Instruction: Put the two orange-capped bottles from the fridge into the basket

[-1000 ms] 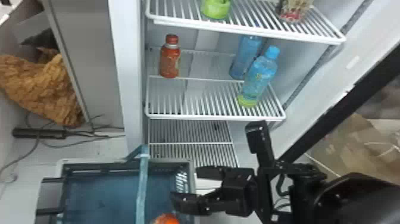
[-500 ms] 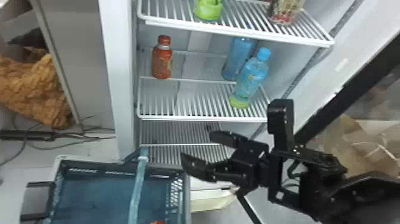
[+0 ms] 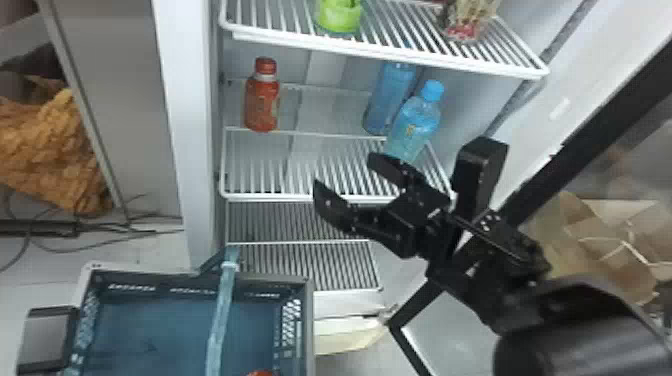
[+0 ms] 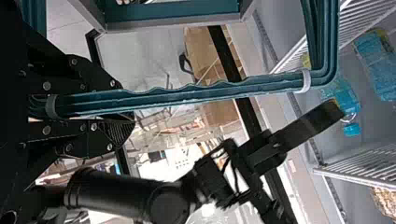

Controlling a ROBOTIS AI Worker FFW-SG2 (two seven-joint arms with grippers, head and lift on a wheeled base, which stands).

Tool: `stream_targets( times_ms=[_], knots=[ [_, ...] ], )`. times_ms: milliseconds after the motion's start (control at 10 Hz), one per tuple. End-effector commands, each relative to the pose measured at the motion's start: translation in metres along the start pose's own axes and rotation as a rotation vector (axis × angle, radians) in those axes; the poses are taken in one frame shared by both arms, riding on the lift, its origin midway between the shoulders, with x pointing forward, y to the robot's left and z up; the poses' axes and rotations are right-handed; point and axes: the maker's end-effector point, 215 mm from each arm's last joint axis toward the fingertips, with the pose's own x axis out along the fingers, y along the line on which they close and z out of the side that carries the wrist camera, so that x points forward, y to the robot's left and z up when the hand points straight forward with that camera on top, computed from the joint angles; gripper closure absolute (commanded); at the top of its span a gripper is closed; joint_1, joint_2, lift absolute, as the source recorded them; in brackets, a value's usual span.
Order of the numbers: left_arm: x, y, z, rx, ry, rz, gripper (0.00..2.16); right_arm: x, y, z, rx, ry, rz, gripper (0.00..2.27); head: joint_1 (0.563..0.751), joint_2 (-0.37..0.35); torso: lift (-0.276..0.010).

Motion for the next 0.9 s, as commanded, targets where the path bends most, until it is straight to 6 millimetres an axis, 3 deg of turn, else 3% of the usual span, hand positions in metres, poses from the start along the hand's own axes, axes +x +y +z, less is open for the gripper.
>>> stream_targets(
  times_ms=[0, 300, 800],
  knots=[
    [0.001, -0.001, 0.000, 0.002, 0.002, -0.002, 1.20, 0.027, -0.015, 0.008, -0.024, -0.074, -0.014, 0.11, 0.695, -0.301, -0.235],
    [0.000, 0.000, 0.000, 0.003, 0.001, 0.000, 1.20, 0.074, -0.032, 0.005, -0.041, -0.124, -0.016, 0.11, 0.695, -0.272, -0.235],
    [0.001, 0.000, 0.001, 0.012, 0.007, 0.000, 1.20, 0.137, -0.040, -0.017, -0.026, -0.086, 0.002, 0.07, 0.695, -0.213, -0.235]
  ],
)
